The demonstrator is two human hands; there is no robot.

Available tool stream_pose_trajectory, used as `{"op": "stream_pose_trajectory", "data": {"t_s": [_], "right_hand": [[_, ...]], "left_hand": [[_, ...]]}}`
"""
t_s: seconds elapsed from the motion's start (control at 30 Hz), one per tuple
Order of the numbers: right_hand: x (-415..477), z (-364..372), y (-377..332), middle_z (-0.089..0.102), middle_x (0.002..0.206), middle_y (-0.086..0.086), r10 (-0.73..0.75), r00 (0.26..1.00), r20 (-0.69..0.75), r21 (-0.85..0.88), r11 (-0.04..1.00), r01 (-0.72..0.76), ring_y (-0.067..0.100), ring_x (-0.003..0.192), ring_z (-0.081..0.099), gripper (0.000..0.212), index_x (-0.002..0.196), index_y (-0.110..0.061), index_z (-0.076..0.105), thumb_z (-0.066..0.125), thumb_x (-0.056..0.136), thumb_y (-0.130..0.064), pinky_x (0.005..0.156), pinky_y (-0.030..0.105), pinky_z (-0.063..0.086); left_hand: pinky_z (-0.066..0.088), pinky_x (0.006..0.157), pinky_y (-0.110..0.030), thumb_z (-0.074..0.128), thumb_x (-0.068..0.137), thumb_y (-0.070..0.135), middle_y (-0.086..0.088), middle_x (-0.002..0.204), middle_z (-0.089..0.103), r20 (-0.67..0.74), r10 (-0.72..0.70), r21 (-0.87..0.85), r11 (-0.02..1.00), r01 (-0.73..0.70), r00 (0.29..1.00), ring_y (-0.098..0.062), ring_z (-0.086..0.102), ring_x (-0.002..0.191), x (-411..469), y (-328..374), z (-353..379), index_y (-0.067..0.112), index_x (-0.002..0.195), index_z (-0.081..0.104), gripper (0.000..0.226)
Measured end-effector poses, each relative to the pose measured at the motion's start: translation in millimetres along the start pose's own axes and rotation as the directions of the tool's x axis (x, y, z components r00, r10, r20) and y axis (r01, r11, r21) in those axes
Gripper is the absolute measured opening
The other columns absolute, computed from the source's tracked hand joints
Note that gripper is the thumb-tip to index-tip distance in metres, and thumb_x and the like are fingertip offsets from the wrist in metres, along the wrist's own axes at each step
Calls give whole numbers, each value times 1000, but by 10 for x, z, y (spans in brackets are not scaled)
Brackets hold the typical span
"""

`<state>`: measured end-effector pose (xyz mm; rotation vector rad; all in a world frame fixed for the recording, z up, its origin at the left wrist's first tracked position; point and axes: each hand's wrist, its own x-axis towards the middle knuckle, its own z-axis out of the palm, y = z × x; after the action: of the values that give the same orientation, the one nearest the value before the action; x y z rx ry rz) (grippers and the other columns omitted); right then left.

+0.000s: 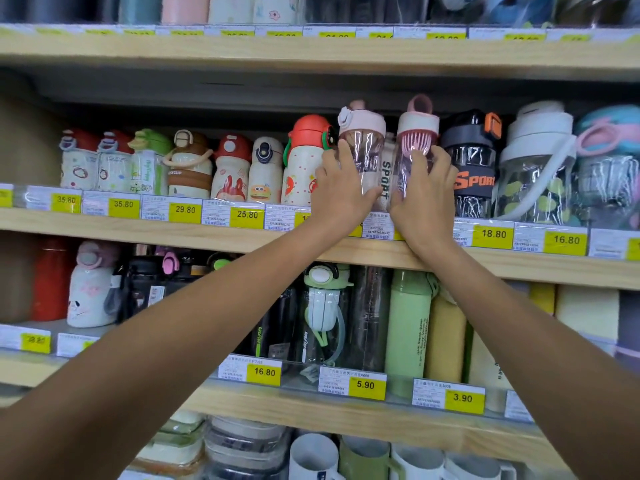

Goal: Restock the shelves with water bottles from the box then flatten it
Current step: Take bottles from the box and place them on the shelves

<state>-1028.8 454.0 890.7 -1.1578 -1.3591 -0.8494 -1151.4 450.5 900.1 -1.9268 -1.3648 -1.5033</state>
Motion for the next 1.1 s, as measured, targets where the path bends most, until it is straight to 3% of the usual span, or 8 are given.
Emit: {"op": "stream_pose_trajectory", "data": {"t_s": [0.1, 0.23, 0.37, 0.57, 0.73, 0.9, 0.97, 1.1], "right_hand": [[-53, -44, -9, 31, 143, 19, 22, 1000, 22, 58, 998, -24, 37, 126, 33, 51, 135, -6, 41, 58, 88, -15, 99, 39, 35], [-123, -150, 17, 31, 142, 16, 42, 996, 77, 214, 975, -57, 31, 131, 30, 51, 134, -6, 42, 59, 87, -14, 100, 33, 33], [-277, -341, 86, 40, 132, 17, -23, 993, 114, 299, 954, -12, 30, 124, 41, 48, 128, -1, 46, 56, 82, -4, 100, 27, 31], [-817, -846, 378, 55, 119, 11, 55, 992, 117, 347, 933, -93, 17, 90, 53, 38, 124, -4, 52, 46, 86, -5, 84, 36, 47], [-1713, -1466, 1082, 63, 108, 9, 170, 960, 221, 282, 931, -230, 25, 90, 60, 34, 118, -5, 57, 45, 86, -7, 79, 42, 52], [-2627, -2397, 2084, 67, 92, 13, 392, 808, 441, 95, 875, -476, 21, 81, 59, 20, 108, -5, 62, 52, 90, -5, 72, 26, 47], [-2972, -2759, 2515, 66, 86, 15, 475, 729, 493, -8, 840, -542, 21, 78, 59, 15, 99, -6, 63, 54, 90, -13, 71, 32, 47], [-3654, -3547, 3392, 67, 90, 20, 658, 481, 580, -207, 690, -693, 28, 78, 62, 12, 99, -14, 62, 55, 89, -15, 74, 46, 50]], "left_hand": [[37, 98, -45, 62, 87, 33, -15, 150, 15, 60, -7, -77, 997, 11, 998, -37, 25, 134, -63, -2, -33, 7, 149, 4, 89], [33, 103, -43, 60, 88, 23, -15, 154, 5, 29, -19, -132, 991, 23, 999, -36, 17, 138, -208, 62, -83, 6, 149, 5, 84], [21, 114, -35, 58, 84, 12, -15, 153, 12, -33, -60, -259, 965, 49, 998, -32, 14, 140, -495, 196, -49, 5, 146, 17, 75], [31, 103, -28, 50, 80, -2, -13, 129, 44, -42, 86, -506, 857, -96, 995, -26, 41, 121, -1234, 539, 172, 3, 124, 45, 45], [44, 86, -28, 53, 86, 5, -5, 122, 55, 227, 52, -674, 729, 118, 973, -18, 58, 103, -2019, 1072, 457, 10, 121, 50, 35], [40, 75, -19, 55, 86, 6, -5, 116, 60, 548, 80, -614, 715, 336, 833, -12, 61, 94, -2734, 1827, 974, 7, 120, 54, 34], [42, 69, -19, 57, 84, 7, -6, 109, 63, 667, 78, -562, 705, 432, 741, -3, 60, 81, -3033, 2167, 1193, 9, 116, 57, 31], [38, 77, -22, 61, 79, 20, -7, 102, 61, 808, 226, -517, 713, 473, 544, -13, 57, 95, -3788, 3078, 1629, 9, 108, 60, 31]]}}
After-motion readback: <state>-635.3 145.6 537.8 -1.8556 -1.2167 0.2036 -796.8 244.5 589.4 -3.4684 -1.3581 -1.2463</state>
